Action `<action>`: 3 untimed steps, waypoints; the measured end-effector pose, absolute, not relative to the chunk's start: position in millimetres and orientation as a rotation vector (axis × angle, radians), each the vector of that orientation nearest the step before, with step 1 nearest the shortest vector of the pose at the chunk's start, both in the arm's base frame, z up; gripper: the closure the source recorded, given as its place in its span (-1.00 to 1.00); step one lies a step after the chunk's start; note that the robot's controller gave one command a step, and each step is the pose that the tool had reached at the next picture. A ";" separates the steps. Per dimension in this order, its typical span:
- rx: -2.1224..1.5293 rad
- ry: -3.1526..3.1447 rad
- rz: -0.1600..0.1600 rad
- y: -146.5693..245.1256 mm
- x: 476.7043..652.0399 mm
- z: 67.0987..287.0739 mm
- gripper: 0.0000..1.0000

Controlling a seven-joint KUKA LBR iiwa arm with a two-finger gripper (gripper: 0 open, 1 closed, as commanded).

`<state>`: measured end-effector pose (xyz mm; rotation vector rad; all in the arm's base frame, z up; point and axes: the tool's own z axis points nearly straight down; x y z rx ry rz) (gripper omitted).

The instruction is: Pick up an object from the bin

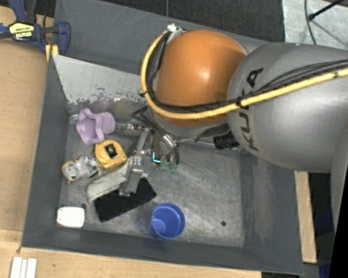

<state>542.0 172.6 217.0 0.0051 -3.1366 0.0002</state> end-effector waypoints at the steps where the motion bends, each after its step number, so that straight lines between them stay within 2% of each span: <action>1: 0.000 -3.144 -0.002 171.7 543.8 221.2 -1.00; 2: 0.213 -3.139 -0.002 154.6 531.2 178.0 -1.00; 3: 0.487 -3.105 0.000 124.8 509.9 161.1 -1.00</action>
Offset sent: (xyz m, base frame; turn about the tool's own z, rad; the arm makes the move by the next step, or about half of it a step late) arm -0.0431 -0.0617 -0.1470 -0.4519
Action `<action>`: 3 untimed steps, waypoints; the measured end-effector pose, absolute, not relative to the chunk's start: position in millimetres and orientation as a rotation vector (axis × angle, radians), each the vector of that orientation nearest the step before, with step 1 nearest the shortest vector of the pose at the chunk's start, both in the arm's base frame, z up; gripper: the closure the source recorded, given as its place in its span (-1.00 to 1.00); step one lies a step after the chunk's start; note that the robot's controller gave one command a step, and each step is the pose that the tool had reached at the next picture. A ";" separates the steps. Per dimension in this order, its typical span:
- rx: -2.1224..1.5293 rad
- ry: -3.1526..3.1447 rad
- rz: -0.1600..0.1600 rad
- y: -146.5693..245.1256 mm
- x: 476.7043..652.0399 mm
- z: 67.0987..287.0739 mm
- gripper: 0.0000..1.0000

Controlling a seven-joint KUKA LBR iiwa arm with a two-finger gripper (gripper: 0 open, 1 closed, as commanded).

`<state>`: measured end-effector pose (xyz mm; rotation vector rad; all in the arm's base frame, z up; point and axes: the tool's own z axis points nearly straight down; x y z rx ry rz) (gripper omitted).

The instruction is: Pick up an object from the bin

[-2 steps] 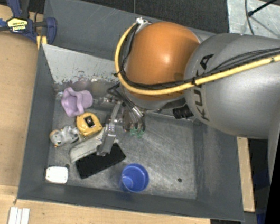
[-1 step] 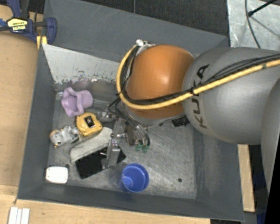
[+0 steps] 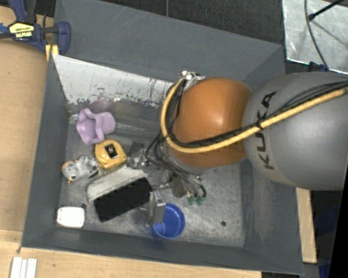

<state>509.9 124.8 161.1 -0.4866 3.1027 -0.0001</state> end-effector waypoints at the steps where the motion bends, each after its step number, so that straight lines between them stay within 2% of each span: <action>1: -0.731 3.054 -0.001 124.7 510.0 136.0 -1.00; 2: -0.844 2.994 0.010 127.3 528.0 76.6 -1.00; 3: -0.848 3.005 0.006 129.5 535.6 74.6 1.00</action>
Offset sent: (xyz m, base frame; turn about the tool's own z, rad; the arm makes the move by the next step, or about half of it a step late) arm 0.0106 -0.0028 -0.0911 -0.2381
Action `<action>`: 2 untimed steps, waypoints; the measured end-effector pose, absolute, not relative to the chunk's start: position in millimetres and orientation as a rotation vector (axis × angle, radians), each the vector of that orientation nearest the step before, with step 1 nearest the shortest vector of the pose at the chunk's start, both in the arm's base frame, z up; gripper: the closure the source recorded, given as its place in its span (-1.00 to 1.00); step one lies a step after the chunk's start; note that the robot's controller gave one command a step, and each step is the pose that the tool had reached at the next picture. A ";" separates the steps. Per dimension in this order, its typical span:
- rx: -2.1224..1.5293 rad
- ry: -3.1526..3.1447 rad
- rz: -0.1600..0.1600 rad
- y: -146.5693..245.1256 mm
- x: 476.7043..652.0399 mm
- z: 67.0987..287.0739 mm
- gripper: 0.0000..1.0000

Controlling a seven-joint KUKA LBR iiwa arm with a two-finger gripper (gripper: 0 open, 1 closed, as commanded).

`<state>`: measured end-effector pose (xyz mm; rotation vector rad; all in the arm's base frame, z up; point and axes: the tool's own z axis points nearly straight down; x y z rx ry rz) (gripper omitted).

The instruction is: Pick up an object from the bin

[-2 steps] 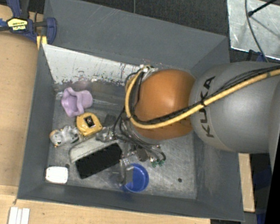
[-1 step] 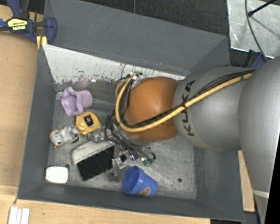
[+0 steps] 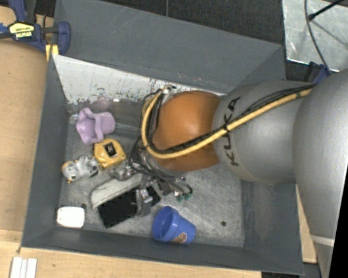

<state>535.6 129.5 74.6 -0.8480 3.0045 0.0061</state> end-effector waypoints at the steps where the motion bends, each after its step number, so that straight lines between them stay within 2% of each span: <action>1: -0.848 3.005 0.006 129.5 535.6 74.7 1.00; 2: -0.851 3.012 0.005 128.9 533.5 78.5 1.00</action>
Offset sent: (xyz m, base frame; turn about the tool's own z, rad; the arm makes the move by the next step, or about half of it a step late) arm -0.0001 -0.0003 0.1248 0.0000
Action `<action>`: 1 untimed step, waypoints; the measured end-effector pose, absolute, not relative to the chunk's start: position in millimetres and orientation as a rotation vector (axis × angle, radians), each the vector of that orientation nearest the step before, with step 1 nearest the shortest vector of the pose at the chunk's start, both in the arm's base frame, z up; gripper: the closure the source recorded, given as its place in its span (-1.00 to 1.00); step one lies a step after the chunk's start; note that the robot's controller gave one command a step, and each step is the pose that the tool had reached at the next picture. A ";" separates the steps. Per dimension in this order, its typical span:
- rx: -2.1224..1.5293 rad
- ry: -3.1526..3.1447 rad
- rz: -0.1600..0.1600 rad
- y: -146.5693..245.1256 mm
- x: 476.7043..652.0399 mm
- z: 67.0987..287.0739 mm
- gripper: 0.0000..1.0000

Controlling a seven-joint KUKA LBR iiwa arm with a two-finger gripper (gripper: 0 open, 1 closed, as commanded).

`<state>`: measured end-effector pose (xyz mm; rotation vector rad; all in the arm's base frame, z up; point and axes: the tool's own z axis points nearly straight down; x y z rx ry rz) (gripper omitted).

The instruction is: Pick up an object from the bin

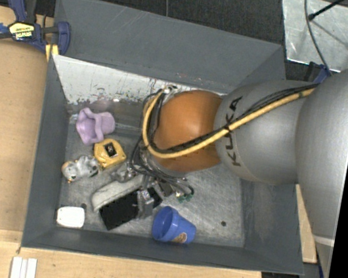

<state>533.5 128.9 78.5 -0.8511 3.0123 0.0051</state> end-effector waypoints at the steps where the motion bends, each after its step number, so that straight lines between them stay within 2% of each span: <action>1: -0.854 3.028 0.002 127.9 531.0 96.9 1.00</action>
Offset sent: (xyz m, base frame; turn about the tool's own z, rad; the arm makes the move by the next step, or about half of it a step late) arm 0.0001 -0.0002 0.0342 0.0000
